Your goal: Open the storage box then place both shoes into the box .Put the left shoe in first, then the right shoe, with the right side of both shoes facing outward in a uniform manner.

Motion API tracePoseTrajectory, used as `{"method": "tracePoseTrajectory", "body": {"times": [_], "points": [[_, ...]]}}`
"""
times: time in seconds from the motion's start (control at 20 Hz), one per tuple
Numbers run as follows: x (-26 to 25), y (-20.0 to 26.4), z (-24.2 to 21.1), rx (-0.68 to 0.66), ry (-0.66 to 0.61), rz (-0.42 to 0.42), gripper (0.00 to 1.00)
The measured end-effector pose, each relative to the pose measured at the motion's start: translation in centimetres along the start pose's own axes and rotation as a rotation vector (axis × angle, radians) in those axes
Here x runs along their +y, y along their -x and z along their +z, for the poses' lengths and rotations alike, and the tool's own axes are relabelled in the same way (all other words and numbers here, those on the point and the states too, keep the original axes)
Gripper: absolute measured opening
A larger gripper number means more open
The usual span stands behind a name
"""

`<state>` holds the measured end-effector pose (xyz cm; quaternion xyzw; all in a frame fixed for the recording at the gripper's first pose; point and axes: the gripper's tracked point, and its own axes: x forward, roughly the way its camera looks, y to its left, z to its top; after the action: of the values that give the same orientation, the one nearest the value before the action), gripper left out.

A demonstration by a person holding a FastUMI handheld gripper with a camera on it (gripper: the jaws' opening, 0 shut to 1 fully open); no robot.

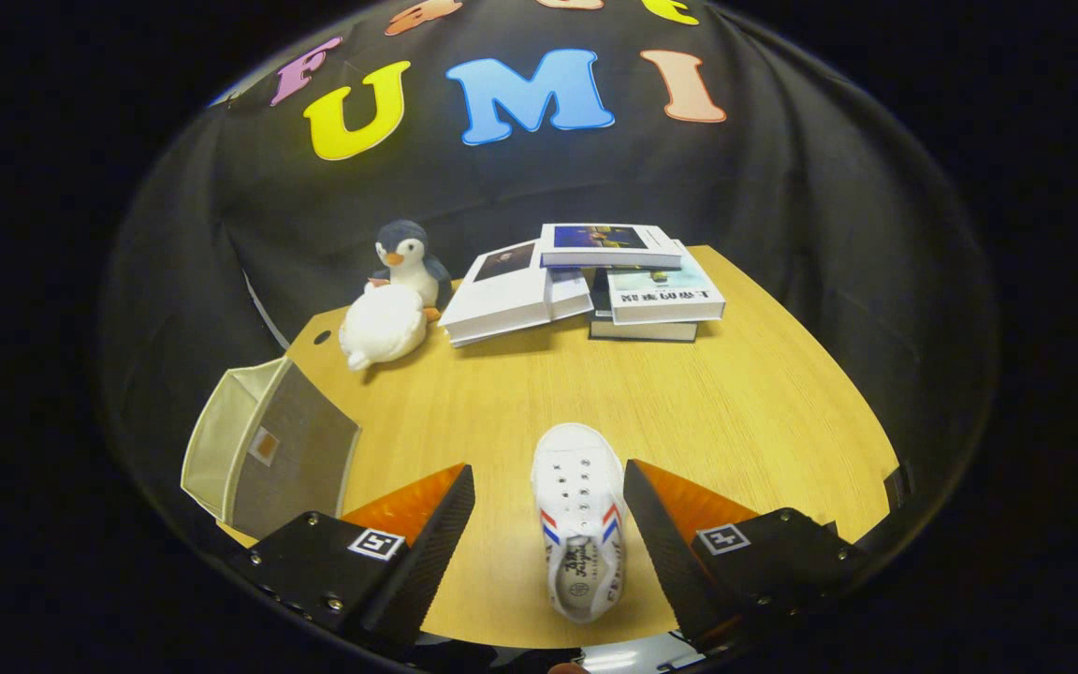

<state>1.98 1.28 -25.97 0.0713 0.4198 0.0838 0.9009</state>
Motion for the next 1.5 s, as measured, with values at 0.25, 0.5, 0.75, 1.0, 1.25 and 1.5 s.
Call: {"method": "tracePoseTrajectory", "body": {"times": [0.25, 0.5, 0.75, 1.0, 1.25, 1.5], "points": [[-3.5, -2.0, -3.8, 0.101, -0.007, -0.03, 0.98], [-4.7, -3.2, -6.3, 0.188, 0.025, -0.023, 0.98], [-4.9, -4.9, -8.5, 0.271, 0.061, -0.026, 0.98], [-3.1, -5.7, -9.1, 0.289, 0.079, -0.003, 0.53], [-4.5, -5.2, -8.8, 0.278, 0.113, -0.128, 0.02], [-2.3, -3.9, -7.3, 0.267, 0.008, -0.076, 0.02]]}}
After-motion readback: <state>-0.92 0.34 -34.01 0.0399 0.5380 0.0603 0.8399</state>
